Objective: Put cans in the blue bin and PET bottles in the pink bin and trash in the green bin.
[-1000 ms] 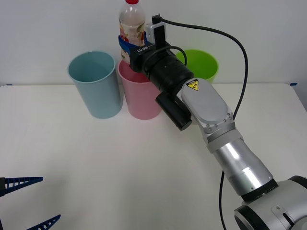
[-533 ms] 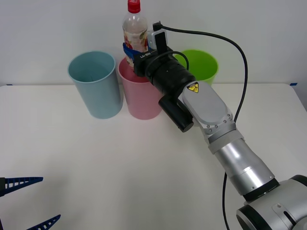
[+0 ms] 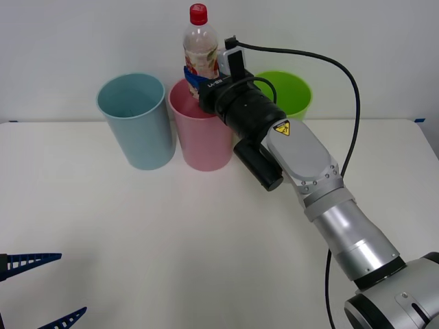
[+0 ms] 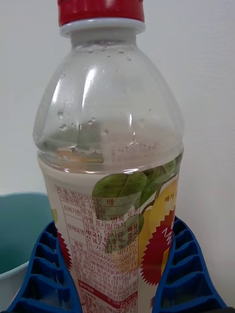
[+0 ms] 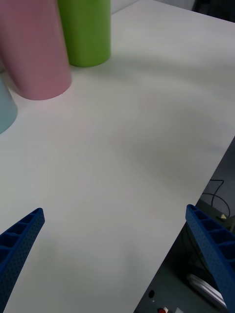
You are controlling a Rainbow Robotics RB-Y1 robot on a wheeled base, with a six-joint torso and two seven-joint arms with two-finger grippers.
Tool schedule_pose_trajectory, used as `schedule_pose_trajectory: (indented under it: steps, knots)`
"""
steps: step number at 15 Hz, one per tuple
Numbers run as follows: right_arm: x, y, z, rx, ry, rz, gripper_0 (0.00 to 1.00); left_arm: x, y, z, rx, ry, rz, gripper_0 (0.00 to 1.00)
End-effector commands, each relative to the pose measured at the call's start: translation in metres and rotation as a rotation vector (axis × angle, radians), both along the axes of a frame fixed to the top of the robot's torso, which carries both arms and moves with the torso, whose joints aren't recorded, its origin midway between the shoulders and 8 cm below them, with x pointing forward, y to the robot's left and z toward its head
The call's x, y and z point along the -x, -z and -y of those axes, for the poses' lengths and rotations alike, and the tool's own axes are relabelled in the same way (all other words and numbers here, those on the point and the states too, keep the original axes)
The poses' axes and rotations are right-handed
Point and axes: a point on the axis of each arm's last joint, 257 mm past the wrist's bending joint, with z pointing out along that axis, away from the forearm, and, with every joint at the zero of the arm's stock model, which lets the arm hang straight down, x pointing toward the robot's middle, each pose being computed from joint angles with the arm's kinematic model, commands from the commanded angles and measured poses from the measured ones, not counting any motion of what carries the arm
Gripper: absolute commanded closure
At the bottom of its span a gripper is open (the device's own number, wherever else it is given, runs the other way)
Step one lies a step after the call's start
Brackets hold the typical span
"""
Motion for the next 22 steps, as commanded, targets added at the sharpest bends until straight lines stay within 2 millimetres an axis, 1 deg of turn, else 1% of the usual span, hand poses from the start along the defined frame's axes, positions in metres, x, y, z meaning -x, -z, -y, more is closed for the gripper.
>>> schedule_pose_trajectory:
  steps: [1,3,4,5,6,7,20,21,22]
  knots:
    - [0.0008,0.0005,-0.0017,-0.004,-0.004,-0.004,1.0,0.0,0.0,0.0,0.0,0.0,0.0,0.0]
    - [0.0005,0.0006,-0.001,-0.003,-0.003,-0.003,1.0,0.0,0.0,0.0,0.0,0.0,0.0,0.0]
    - [0.0001,-0.0001,-0.0004,-0.001,0.003,0.001,0.6,0.0,0.0,0.0,0.0,0.0,0.0,0.0]
    - [0.0,-0.0007,0.0002,-0.001,0.004,0.003,0.31,0.0,0.0,0.0,0.0,0.0,0.0,0.0]
    - [-0.0003,0.0001,0.0003,0.003,0.005,0.003,0.06,0.0,0.0,0.0,0.0,0.0,0.0,0.0]
    - [0.0,-0.0006,0.0002,0.003,0.005,0.005,0.0,0.0,0.0,0.0,0.0,0.0,0.0,0.0]
    - [-0.0007,-0.001,0.0022,0.011,0.008,0.011,0.0,0.0,0.0,0.0,0.0,0.0,0.0,0.0]
    - [-0.001,-0.0022,0.0025,0.01,0.009,0.012,0.0,0.0,0.0,0.0,0.0,0.0,0.0,0.0]
    - [0.0005,-0.0089,0.0024,0.005,0.007,0.025,0.0,0.0,0.0,0.0,0.0,0.0,0.0,0.0]
